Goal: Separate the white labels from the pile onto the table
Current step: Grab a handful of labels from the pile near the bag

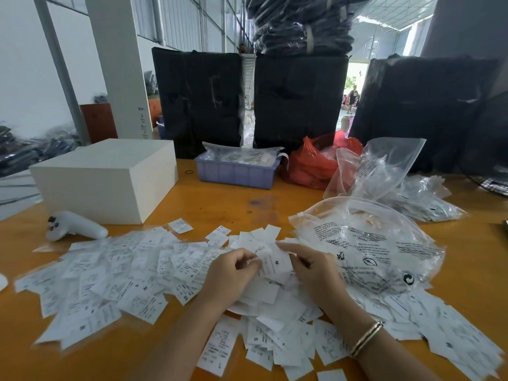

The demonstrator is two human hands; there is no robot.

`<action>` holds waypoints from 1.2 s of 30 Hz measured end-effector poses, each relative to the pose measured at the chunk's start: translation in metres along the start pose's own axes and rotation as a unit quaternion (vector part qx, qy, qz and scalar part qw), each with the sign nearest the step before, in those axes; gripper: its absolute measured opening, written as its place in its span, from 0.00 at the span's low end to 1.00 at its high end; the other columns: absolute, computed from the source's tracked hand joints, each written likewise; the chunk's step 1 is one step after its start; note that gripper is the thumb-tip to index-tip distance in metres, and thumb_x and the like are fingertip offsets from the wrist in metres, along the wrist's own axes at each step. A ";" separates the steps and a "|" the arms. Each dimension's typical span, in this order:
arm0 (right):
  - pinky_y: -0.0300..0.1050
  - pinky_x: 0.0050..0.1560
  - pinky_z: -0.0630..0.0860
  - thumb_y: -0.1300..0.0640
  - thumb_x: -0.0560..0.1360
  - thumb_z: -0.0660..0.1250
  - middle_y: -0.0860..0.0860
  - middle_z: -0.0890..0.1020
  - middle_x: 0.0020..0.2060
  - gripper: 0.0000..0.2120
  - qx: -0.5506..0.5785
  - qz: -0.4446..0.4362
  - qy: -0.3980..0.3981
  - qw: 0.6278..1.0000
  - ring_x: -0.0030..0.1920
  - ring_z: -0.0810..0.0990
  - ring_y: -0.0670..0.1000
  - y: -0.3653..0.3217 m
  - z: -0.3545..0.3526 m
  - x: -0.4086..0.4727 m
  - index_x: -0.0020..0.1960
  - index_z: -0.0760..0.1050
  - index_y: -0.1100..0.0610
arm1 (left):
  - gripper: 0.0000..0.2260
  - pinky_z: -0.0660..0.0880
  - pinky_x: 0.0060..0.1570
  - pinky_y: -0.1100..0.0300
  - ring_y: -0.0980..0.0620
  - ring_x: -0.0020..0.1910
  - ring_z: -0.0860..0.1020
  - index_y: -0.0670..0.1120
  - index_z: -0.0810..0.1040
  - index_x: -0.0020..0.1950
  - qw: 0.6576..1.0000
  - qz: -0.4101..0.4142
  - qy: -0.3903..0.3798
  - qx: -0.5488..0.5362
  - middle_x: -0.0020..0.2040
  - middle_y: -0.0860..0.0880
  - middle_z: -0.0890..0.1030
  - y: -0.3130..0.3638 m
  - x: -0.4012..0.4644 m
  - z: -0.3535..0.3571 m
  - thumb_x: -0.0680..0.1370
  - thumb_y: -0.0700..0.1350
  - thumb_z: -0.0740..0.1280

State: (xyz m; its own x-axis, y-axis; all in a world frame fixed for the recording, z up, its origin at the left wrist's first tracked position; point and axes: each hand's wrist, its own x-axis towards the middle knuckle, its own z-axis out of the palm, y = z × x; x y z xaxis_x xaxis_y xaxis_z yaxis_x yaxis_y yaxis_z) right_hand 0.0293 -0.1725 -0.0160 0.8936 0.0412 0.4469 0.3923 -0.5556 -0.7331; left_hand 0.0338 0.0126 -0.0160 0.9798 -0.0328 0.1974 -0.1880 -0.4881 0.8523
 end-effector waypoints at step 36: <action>0.33 0.24 0.64 0.53 0.77 0.65 0.50 0.76 0.25 0.18 0.287 0.136 0.063 0.946 0.23 0.66 0.44 -0.013 -0.005 0.003 0.28 0.72 0.52 | 0.12 0.78 0.41 0.67 0.53 0.44 0.84 0.50 0.83 0.49 0.916 -0.067 0.014 -0.395 0.40 0.52 0.84 0.007 0.001 -0.008 0.75 0.33 0.68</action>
State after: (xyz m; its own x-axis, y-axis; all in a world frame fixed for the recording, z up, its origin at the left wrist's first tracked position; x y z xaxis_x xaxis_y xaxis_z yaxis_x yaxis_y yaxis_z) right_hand 0.0256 -0.1693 -0.0028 0.9595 -0.1589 0.2325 0.2375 0.0131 -0.9713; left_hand 0.0325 0.0156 -0.0058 0.9977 0.0090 0.0673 -0.0670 0.2970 0.9525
